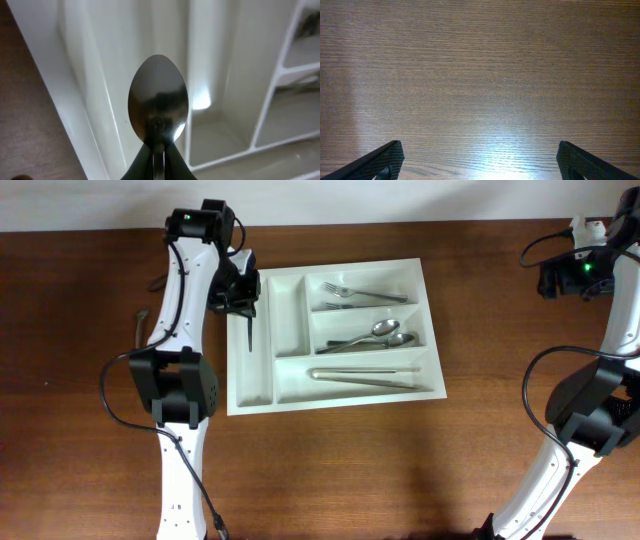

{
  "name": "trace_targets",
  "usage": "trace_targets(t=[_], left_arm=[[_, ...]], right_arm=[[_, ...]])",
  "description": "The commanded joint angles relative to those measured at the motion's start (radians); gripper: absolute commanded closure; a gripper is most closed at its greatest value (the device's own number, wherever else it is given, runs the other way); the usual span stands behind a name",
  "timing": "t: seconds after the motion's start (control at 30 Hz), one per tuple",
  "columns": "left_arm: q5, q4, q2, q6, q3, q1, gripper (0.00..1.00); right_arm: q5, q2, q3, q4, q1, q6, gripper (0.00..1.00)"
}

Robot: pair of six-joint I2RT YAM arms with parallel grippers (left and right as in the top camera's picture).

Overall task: Pack container
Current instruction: 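Carry the spoon into the narrow left compartment and release it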

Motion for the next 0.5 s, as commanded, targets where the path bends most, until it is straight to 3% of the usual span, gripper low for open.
trace_targets(t=[0.0, 0.37, 0.47], left_arm=[[-0.036, 0.029, 0.013, -0.012, -0.061, 0.005, 0.94], [-0.035, 0.089, 0.013, -0.012, -0.195, 0.005, 0.93], [-0.036, 0.097, 0.013, -0.012, -0.205, 0.005, 0.85]], right_arm=[[-0.013, 0.007, -0.006, 0.0, 0.0, -0.003, 0.01], [-0.012, 0.007, -0.006, 0.0, 0.0, -0.003, 0.01], [-0.012, 0.007, -0.006, 0.0, 0.001, -0.003, 0.01]])
